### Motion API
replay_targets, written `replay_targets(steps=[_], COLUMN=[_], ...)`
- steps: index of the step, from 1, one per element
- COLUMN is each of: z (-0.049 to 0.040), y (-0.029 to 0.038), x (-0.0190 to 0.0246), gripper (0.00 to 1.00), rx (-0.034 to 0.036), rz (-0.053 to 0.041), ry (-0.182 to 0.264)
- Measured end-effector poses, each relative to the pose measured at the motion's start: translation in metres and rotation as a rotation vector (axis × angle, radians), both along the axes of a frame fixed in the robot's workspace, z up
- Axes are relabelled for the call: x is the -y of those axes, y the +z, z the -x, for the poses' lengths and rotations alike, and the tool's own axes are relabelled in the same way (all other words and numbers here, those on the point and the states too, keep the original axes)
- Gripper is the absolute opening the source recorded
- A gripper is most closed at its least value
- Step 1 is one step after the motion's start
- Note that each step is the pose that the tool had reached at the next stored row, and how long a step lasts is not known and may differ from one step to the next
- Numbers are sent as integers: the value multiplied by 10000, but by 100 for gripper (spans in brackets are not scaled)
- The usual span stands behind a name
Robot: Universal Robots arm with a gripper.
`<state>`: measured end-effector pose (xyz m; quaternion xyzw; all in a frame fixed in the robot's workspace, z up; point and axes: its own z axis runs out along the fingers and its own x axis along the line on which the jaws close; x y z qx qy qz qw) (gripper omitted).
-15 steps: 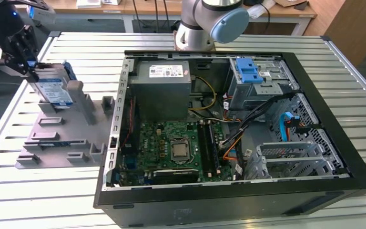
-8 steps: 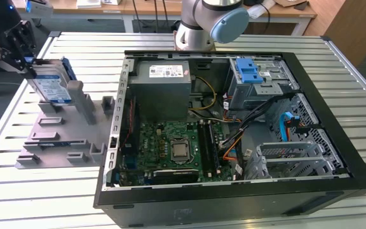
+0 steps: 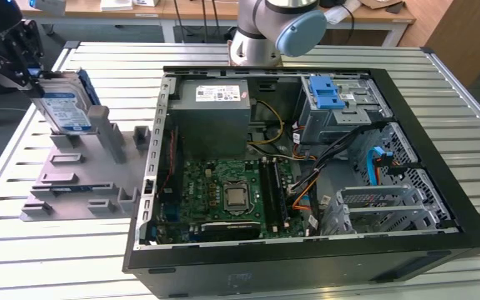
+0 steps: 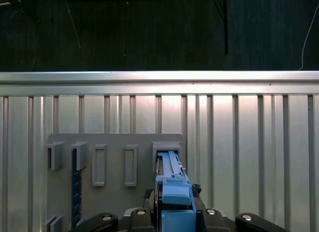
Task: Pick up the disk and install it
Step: 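Pick up the disk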
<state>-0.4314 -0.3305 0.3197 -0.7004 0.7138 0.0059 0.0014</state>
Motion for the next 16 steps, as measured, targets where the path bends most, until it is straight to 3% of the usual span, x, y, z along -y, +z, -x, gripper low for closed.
replay_targets(steps=[8, 16], z=[0, 0], y=[134, 153], x=[0, 0], gripper=[36, 36], rx=[-1, 0], rz=[0, 0], ry=[0, 1])
